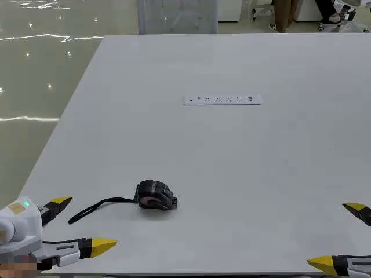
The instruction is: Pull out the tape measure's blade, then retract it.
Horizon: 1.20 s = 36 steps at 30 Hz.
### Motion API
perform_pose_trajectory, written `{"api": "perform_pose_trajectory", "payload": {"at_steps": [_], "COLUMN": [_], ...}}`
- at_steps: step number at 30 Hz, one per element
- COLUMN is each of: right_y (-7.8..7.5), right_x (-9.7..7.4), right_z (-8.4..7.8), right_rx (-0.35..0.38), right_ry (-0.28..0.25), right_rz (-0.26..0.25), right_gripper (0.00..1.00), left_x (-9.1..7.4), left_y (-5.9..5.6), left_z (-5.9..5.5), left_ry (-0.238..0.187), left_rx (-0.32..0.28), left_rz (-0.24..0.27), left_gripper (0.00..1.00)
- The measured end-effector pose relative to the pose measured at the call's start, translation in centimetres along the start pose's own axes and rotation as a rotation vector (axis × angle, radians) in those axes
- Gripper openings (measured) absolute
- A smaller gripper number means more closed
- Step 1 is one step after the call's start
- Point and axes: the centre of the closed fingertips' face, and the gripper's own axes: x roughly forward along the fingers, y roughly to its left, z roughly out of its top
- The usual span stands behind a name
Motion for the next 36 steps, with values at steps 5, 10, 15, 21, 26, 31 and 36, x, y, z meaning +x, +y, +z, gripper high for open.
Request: {"api": "perform_pose_trajectory", "payload": {"at_steps": [5, 10, 15, 21, 26, 31, 36], "right_y": [0.1, -0.1, 0.5, 0.6, 0.7, 0.3, 0.1], "right_x": [-0.4, -0.4, -0.5, -0.5, -0.6, -0.1, 0.5], "right_z": [0.2, 0.2, 0.9, 1.0, 1.6, 2.0, 2.7], "right_rx": [-0.003, -0.007, -0.018, -0.026, -0.034, -0.043, -0.083], "right_ry": [-0.003, -0.002, -0.006, -0.005, -0.005, -0.009, -0.002], "right_rz": [0.0, -0.006, 0.0, 0.0, -0.002, -0.002, -0.007], "right_gripper": [1.0, 1.0, 1.0, 1.0, 1.0, 1.0, 1.0], "left_x": [0.0, 0.0, -0.2, -0.1, 0.4, 0.8, 1.9], "left_y": [-0.2, -0.5, -0.9, -0.8, -0.6, -0.7, -1.0], "left_z": [0.1, -0.2, -0.4, -0.5, -0.4, 0.3, 0.6], "left_ry": [-0.004, 0.003, 0.003, 0.002, -0.001, -0.01, 0.012], "left_rx": [-0.003, 0.003, -0.003, 0.003, 0.003, 0.013, 0.075], "left_rz": [-0.003, -0.01, -0.011, -0.014, -0.02, -0.02, -0.045], "left_gripper": [1.0, 1.0, 1.0, 1.0, 1.0, 1.0, 1.0]}}
